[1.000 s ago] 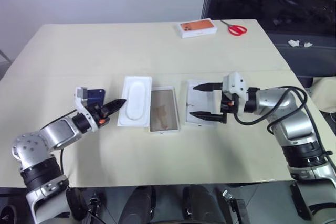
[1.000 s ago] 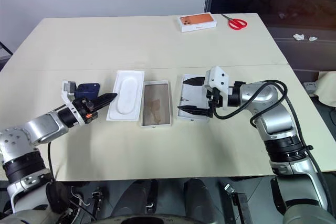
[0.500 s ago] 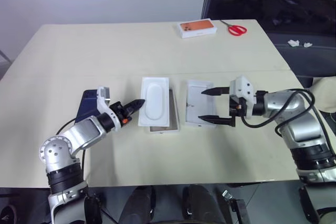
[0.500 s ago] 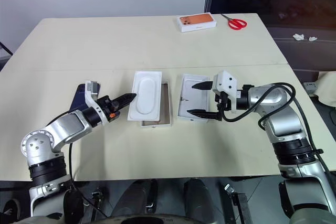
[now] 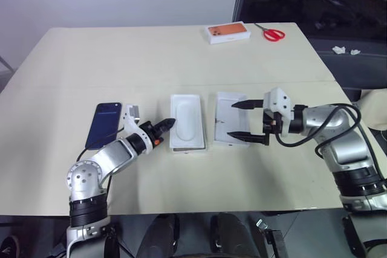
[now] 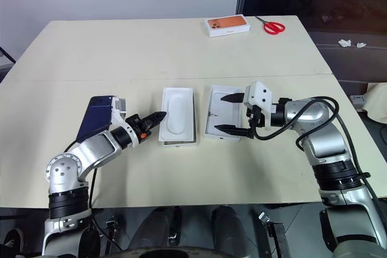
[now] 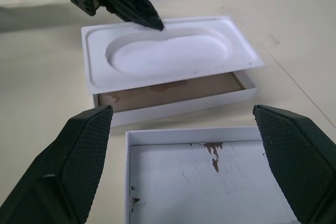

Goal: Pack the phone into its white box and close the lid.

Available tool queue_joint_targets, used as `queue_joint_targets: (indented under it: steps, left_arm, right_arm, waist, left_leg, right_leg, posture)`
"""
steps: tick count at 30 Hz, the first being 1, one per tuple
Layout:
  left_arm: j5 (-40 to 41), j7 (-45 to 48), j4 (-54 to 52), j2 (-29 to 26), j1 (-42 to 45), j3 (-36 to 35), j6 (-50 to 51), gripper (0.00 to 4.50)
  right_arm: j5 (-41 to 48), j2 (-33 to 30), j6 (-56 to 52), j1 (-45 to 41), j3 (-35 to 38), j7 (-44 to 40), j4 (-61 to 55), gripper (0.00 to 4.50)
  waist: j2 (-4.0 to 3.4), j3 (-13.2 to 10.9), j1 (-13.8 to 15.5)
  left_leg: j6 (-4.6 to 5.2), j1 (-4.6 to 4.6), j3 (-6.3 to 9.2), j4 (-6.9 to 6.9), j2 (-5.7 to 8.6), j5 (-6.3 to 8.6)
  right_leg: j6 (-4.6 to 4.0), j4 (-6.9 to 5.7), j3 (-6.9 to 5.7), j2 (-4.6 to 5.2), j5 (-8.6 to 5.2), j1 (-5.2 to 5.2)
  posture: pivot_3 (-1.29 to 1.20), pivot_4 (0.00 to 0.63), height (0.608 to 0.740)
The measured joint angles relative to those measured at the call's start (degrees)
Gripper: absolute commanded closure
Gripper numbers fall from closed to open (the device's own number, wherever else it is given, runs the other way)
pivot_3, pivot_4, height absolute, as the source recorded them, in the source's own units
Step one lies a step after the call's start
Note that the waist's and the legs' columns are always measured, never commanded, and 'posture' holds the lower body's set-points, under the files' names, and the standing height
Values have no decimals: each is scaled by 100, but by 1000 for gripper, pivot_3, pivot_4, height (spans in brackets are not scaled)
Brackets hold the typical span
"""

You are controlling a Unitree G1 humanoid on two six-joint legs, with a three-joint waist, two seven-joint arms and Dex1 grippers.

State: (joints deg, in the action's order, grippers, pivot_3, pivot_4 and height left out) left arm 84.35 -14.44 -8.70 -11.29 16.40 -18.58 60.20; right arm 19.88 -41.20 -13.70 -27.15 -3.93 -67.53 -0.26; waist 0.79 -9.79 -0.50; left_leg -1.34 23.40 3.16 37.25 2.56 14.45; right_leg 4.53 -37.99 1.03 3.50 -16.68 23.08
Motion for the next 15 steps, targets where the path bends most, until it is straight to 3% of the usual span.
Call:
queue_joint_targets:
  steps: [3,7,10,15]
  left_arm:
    - [49,-38,-99,-73,-42,97,-32,3593]
    - [284,-106,-177,-111,-71,253,-45,1385]
    - [504,-225,-229,-187,-70,319,-67,11]
    - [742,-269,-350,-376,-72,371,-183,11]
  right_arm:
    - [-15,5,5,0,0,19,-3,0]
    - [-50,20,7,0,-2,30,-12,0]
    - [-51,29,7,0,-2,37,-17,0]
    - [-58,47,28,-1,-2,40,-17,0]
  waist:
    - [0,0,1]
    - [0,0,1]
    - [0,0,1]
    - [0,0,-6]
  left_leg:
    - [0,0,0,0,0,0]
    - [0,0,0,1,0,0]
    - [0,0,0,0,0,0]
    - [0,-1,0,-1,0,0]
  right_leg:
    - [0,0,0,0,0,0]
    - [0,0,0,0,0,-1]
    - [0,0,0,0,0,0]
    - [0,0,0,-1,0,0]
  posture:
    - [0,150,740]
    - [0,150,740]
    - [0,150,740]
    - [0,150,740]
